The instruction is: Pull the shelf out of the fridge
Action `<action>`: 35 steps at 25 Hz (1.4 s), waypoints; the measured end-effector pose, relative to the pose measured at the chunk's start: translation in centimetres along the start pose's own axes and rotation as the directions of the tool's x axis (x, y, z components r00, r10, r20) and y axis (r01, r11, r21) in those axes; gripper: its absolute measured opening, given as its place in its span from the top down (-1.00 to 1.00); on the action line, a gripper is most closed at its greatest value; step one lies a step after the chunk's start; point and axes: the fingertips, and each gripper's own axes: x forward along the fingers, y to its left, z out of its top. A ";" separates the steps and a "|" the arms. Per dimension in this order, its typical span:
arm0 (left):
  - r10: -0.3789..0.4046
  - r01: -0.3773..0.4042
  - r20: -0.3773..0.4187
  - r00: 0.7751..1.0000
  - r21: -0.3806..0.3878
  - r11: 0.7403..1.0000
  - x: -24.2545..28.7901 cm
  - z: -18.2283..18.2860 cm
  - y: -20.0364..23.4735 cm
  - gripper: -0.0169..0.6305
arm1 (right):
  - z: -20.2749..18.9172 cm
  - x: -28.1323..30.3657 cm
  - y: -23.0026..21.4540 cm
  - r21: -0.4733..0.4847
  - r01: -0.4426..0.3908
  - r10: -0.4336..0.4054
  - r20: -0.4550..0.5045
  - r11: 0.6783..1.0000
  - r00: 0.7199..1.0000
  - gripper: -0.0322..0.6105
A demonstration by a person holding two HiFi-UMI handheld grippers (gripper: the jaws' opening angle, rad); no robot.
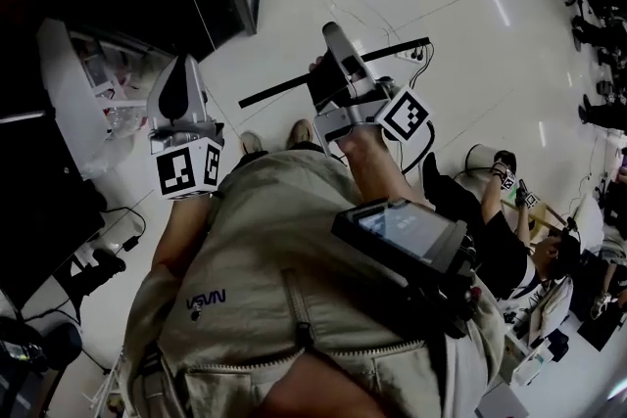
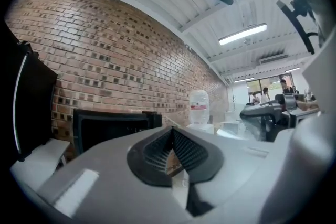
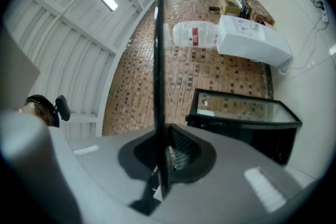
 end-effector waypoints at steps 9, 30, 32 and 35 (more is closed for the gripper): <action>0.000 0.000 -0.001 1.000 -0.003 1.000 -0.4 -0.1 0.8 0.93 | 0.7 -1.1 0.5 0.007 0.012 -0.013 0.042 1.000 0.999 0.86; 0.022 -0.022 0.005 1.000 0.000 1.000 -1.3 0.1 1.4 0.93 | 0.2 -0.9 0.8 0.026 -0.013 0.012 0.032 1.000 0.999 0.86; 0.020 -0.020 0.006 1.000 0.000 1.000 -1.3 0.0 1.7 0.93 | -0.1 -0.6 0.6 0.033 -0.016 0.015 0.033 0.999 0.999 0.86; 0.013 -0.013 0.004 1.000 0.001 1.000 -1.4 -0.1 1.6 0.93 | -0.1 -0.6 0.5 0.042 -0.018 0.017 0.039 0.999 0.999 0.86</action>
